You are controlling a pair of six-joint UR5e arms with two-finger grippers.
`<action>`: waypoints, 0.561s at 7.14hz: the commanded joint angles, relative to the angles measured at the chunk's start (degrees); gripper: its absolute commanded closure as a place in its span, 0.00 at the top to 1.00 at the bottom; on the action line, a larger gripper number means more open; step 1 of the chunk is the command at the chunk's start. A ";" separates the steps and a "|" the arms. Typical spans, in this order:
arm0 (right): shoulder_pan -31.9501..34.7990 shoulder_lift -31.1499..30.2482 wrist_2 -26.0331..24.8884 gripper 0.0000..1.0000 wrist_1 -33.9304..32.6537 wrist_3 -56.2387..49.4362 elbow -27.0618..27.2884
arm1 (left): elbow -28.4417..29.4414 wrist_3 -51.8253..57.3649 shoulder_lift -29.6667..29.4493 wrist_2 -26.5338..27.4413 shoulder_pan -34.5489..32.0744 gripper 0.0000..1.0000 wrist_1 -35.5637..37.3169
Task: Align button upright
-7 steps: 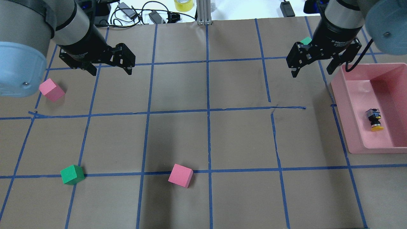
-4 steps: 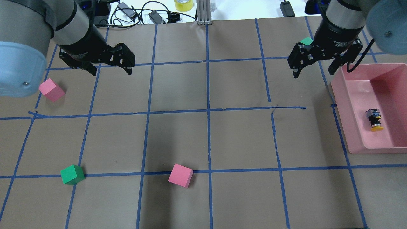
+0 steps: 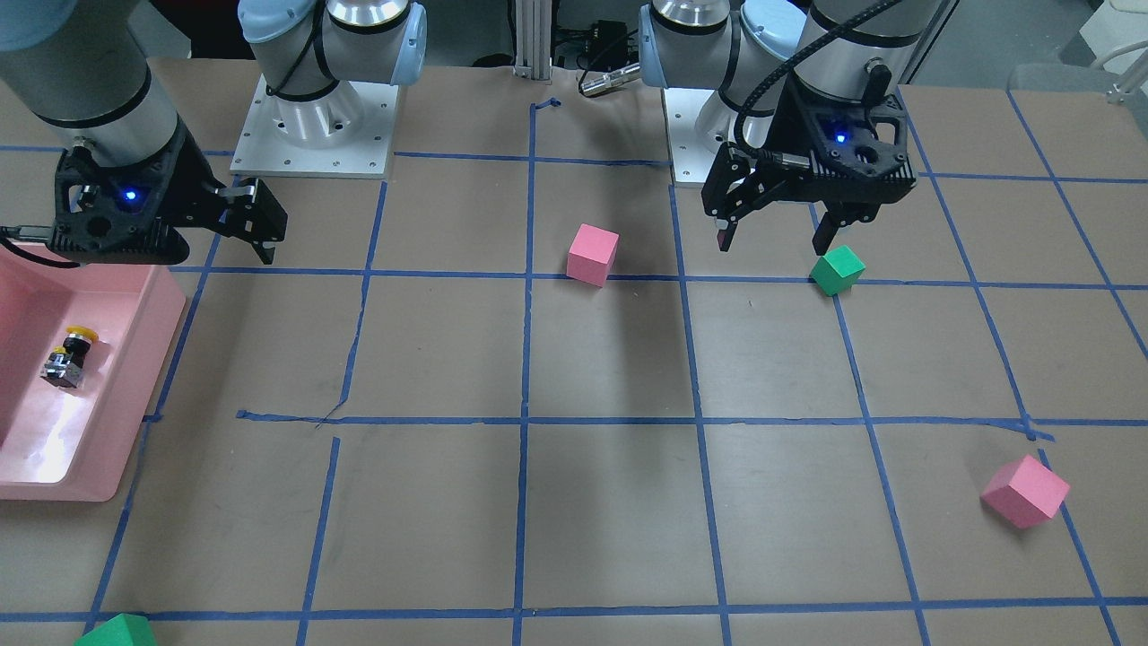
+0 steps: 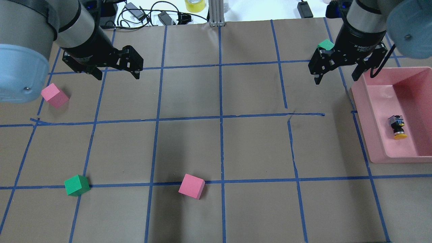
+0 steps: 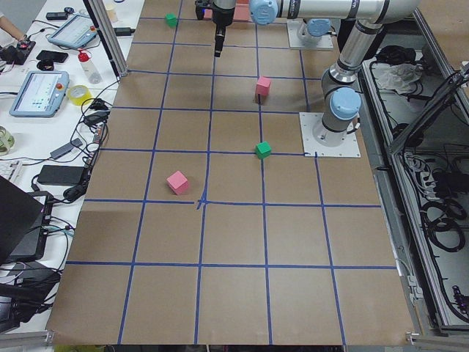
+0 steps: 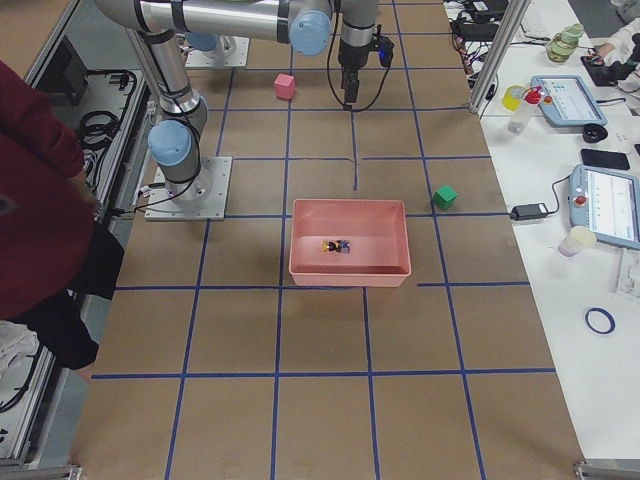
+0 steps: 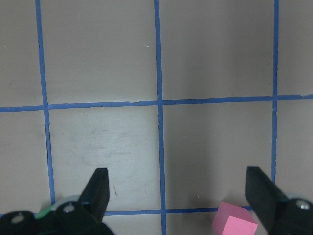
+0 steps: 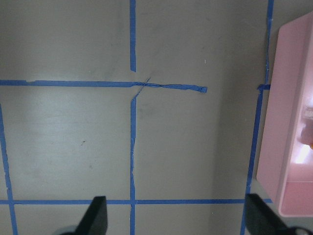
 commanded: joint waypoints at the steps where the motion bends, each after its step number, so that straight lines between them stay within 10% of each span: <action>1: -0.06 0.08 -0.07 1.00 -0.05 0.00 0.12 | 0.00 0.00 0.00 0.00 0.00 1.00 0.00; 4: -3.63 0.08 -3.40 1.00 0.39 -1.13 0.29 | 0.00 0.00 0.00 0.09 0.00 1.00 0.00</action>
